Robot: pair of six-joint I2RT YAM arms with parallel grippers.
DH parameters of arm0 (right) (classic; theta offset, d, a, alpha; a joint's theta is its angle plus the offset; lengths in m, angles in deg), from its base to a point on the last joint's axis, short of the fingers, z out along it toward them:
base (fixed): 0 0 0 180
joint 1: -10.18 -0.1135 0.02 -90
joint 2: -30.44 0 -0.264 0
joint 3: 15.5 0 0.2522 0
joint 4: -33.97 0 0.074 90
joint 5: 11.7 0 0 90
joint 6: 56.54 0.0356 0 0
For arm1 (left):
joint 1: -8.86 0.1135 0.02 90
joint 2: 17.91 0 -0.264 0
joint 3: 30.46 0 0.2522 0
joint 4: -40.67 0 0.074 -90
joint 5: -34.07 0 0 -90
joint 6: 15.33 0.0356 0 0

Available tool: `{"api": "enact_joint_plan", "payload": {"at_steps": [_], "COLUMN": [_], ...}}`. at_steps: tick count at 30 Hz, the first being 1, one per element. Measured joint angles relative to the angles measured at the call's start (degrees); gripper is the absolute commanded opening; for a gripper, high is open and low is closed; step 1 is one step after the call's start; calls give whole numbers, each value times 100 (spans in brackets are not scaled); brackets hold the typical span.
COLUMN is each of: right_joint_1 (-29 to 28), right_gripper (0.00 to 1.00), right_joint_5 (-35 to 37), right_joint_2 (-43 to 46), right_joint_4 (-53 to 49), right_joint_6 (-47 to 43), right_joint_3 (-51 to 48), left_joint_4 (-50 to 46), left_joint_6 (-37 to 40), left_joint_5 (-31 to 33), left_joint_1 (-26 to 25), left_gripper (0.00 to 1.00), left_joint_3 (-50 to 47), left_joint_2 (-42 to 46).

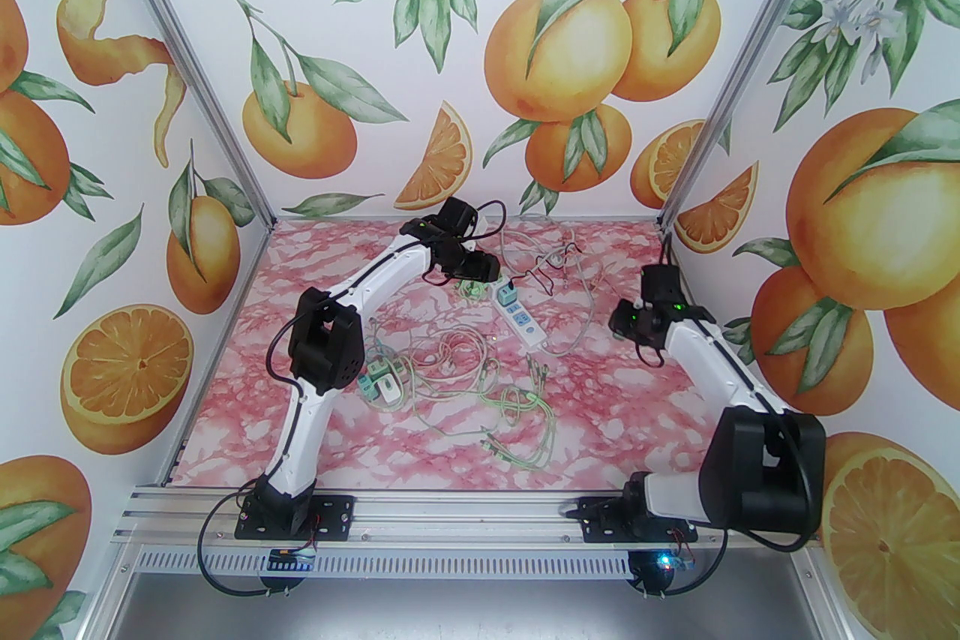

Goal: Pull the plug off the socket

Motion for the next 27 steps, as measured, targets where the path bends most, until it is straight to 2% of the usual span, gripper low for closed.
{"api": "enact_joint_plan", "payload": {"at_steps": [4,8,9,12,13,18,27], "right_joint_1": [341,533,557,590,599,603,501], "right_gripper": [27,32,35,51,53,55,57], "right_joint_5": [-529,-979,-1084,-1322,-1362,-1296,-640], "right_joint_2": [13,13,13,13,20,208,922], "right_joint_4": [186,400,457,599,616,485,-181], "right_joint_6": [280,476,518,621,623,610,459], "right_joint_3": [-577,-831,-855,-892,-892,-863,-306], "left_joint_4": [-2,-4,-7,-7,-7,-4,42], "left_joint_6": [0,0,0,0,-2,0,9], "left_joint_5": [-4,-9,-9,-11,-13,-13,-13], "left_joint_1": [2,0,2,0,0,0,-28], "left_gripper": [67,68,68,68,68,68,65], "left_joint_3": [2,2,0,-57,-87,-271,-577], "left_joint_2": [35,37,39,63,76,188,382]}}
